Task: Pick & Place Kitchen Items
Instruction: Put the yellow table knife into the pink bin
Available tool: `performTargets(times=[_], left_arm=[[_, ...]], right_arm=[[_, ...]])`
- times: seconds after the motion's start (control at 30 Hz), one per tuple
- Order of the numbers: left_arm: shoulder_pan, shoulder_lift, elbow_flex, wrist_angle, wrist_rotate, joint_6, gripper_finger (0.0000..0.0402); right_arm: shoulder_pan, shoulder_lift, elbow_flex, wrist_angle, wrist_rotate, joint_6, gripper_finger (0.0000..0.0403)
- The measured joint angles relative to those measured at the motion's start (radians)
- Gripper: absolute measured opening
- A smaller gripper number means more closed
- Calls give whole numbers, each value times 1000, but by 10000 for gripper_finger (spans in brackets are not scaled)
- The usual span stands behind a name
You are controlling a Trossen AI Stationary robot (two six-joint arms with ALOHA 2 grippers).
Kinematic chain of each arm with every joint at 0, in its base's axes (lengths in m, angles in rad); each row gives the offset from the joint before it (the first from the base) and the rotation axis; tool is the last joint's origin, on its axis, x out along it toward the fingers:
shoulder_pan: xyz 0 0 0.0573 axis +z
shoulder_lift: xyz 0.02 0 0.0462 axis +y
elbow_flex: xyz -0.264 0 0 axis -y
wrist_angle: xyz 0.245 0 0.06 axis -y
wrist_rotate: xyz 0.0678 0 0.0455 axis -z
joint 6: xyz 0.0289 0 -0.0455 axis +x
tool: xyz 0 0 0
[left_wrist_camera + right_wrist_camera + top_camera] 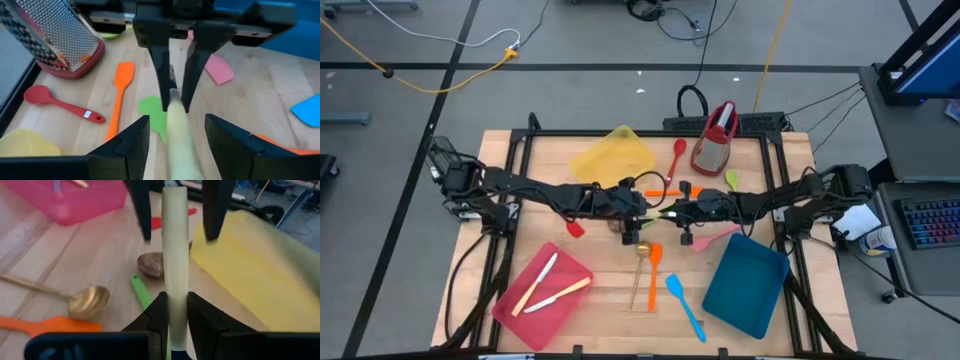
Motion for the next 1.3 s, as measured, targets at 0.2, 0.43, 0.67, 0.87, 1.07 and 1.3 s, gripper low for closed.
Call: performTargets(times=[0.2,0.43,0.67,0.87,1.07,1.3], left_arm=[[9,0,0,-22,-8,-5,193],[9,0,0,-48,-15,16,176],[8,0,0,-70,-14,19,113],[9,0,0,-70,-15,19,81],[9,0,0,-68,-15,18,118],[9,0,0,-68,-18,16,116]], right_arm=[[5,0,61,-99,2,-21,46],[5,0,63,-97,5,-20,46],[2,0,63,-77,9,-19,46],[-2,0,63,-81,7,-18,46],[-2,0,63,-82,5,-18,46],[-2,0,63,-84,5,-10,46]])
